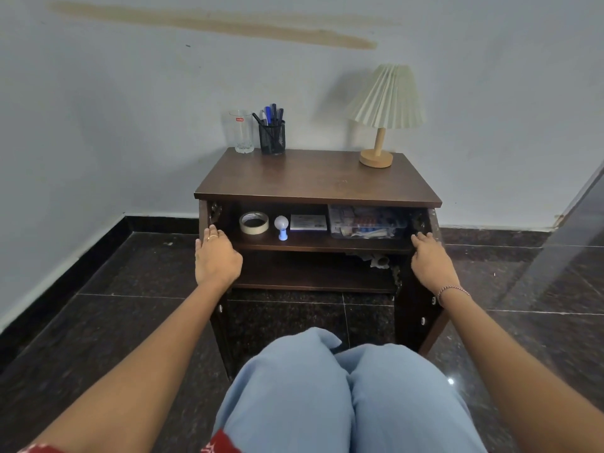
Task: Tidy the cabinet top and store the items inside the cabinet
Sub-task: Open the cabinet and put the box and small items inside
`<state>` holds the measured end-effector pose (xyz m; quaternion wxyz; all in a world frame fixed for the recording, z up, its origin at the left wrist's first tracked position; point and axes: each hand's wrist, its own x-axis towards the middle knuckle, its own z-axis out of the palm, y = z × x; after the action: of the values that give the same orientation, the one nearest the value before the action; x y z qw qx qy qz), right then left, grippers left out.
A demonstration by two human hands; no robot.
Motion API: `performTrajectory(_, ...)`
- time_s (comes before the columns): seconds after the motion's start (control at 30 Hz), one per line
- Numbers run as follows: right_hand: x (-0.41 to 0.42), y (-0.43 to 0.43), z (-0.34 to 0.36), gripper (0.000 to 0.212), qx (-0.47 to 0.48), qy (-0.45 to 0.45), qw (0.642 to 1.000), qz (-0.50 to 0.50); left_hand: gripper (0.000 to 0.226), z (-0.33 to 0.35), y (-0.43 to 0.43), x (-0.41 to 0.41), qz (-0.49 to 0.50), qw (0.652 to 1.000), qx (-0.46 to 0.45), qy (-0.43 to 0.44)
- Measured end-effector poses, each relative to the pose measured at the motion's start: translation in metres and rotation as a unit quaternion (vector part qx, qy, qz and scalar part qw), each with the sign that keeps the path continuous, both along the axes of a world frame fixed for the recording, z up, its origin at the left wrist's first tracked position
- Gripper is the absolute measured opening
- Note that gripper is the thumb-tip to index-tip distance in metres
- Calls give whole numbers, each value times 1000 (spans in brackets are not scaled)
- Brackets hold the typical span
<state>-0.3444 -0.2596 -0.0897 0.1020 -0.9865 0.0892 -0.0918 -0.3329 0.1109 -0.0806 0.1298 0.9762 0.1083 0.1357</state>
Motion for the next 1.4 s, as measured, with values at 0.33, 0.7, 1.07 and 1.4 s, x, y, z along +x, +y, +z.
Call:
performTrajectory(0.33,13,30,5,57,211,-91,954,-192,54,6,-36,12,100,966,-219,-99)
performTrajectory(0.7,30,62,-16,70,529,-46,764,-367,56,-14,-65,36,243,815,-525,-26)
performTrajectory(1.07,28,95,-37,85,656,-42,691,-302,73,-33,-84,35,262,764,-589,21)
performTrajectory(1.4,13,109,-86,27,589,-69,800,-89,36,-79,-84,27,-5,868,-497,-2)
